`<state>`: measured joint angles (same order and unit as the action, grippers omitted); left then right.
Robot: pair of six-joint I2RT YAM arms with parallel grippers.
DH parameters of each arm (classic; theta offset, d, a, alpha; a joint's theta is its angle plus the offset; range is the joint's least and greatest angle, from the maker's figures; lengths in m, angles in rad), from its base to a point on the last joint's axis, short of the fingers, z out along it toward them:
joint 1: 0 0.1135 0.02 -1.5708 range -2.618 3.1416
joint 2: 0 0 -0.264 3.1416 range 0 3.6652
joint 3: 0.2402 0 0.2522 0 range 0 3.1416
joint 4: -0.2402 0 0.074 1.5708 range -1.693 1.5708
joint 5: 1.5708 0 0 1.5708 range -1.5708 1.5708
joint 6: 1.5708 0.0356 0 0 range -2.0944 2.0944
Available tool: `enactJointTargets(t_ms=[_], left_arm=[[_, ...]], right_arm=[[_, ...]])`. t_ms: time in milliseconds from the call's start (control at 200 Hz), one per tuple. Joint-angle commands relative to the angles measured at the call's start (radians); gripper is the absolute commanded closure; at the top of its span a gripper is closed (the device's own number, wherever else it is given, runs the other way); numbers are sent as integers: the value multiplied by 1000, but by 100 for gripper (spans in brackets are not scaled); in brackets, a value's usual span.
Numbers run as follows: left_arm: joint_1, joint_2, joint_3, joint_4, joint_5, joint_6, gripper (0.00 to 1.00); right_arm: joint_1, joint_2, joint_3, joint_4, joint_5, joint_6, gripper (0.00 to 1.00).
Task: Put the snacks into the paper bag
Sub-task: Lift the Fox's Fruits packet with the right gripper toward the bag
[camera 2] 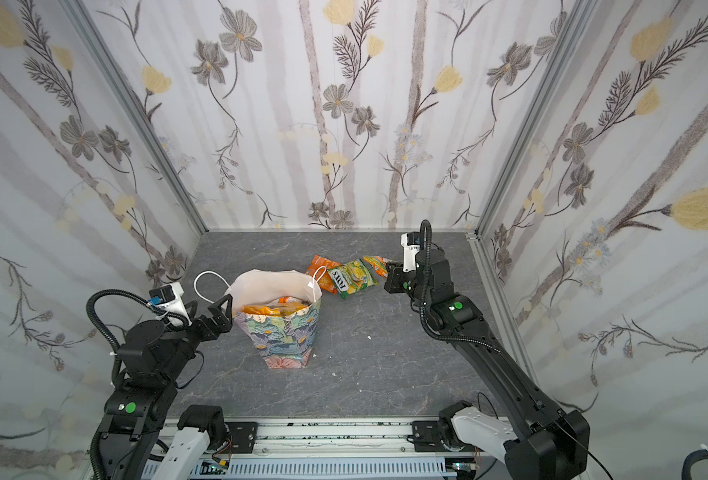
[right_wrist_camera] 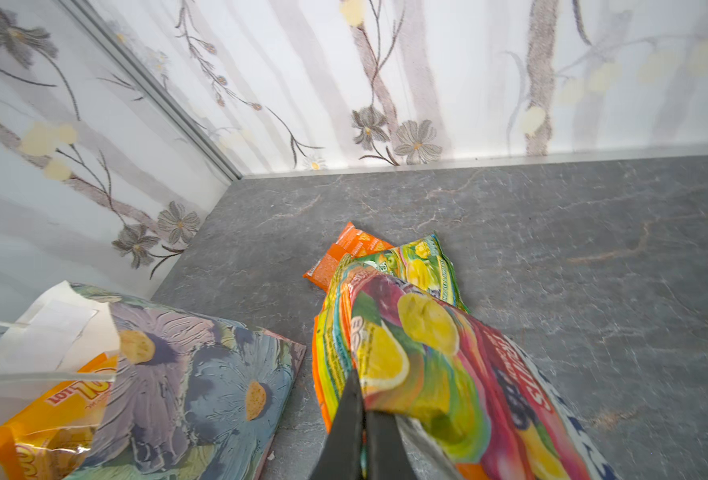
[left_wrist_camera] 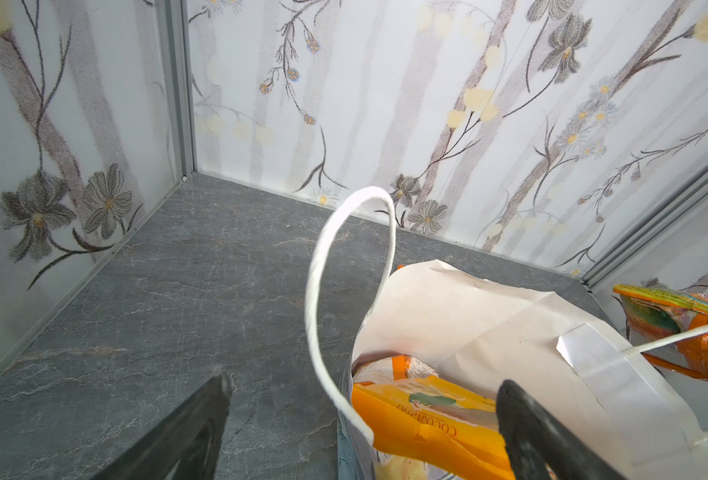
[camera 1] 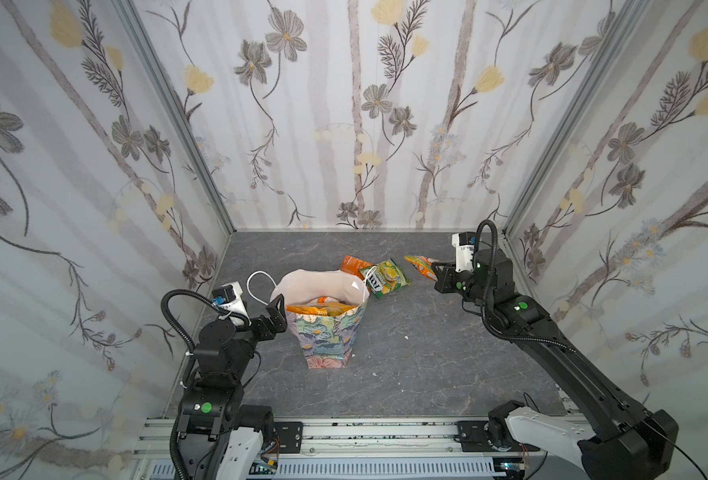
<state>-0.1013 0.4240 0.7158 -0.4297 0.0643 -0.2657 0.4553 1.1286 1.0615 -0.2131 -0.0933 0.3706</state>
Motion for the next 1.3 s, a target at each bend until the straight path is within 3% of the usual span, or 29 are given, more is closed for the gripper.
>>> enactJointTargets(t_ms=[0,410,1294], left_arm=[[2,2,-2,28,5,-3,0],[2,4,-2,28,6,-3,0],[1,3,-1,28,4,-3,0]], right_arm=[[36,15,57,25,44,-43,100],[181,99,303,-57,175,-133,100],[421,220,663,-132,211,-232,100]])
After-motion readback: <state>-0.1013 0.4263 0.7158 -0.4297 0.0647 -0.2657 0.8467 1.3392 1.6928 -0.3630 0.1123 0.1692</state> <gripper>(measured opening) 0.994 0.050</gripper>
